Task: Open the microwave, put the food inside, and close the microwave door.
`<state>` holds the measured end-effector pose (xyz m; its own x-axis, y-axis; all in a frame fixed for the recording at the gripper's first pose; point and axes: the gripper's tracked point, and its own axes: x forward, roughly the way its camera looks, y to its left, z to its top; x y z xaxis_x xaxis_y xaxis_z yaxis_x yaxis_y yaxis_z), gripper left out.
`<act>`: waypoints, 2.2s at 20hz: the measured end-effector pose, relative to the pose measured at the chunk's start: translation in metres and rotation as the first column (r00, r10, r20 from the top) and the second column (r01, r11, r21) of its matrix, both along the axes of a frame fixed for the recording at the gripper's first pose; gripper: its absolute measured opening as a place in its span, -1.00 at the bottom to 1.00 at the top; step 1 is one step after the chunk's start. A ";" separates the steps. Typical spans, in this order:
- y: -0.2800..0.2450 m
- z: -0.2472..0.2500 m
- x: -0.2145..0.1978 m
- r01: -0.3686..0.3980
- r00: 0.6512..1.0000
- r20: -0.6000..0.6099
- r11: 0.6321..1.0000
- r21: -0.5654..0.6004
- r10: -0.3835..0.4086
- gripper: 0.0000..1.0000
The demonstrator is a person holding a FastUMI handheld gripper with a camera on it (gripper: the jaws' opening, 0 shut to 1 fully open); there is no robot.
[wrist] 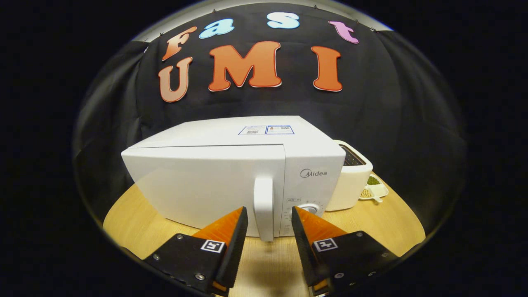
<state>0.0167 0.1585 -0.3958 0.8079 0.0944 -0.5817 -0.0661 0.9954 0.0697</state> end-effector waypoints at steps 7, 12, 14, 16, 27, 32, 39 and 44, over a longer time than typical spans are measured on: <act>0.008 -0.010 0.011 0.056 0.998 0.008 0.997 -0.050 -0.056 -0.48; 0.009 -0.010 0.007 0.075 0.997 -0.033 0.997 -0.016 -0.075 -0.69; 0.009 -0.010 0.008 0.083 0.995 -0.046 0.996 -0.019 -0.084 -0.77; 0.009 -0.011 0.005 0.097 0.993 -0.062 0.995 -0.007 -0.098 -0.79; 0.019 0.011 -0.056 0.142 0.990 0.035 0.984 -0.105 -0.139 -0.83; 0.034 0.019 -0.101 0.092 0.996 -0.006 0.994 -0.064 -0.093 -0.84; 0.078 0.036 -0.165 -0.091 0.993 -0.079 0.996 0.025 0.093 -0.83; 0.125 0.051 -0.214 -0.221 0.966 -0.121 0.972 0.075 0.229 -0.84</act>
<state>-0.1977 0.2838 -0.3452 0.6809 0.3028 -0.6669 -0.2742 0.9497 0.1513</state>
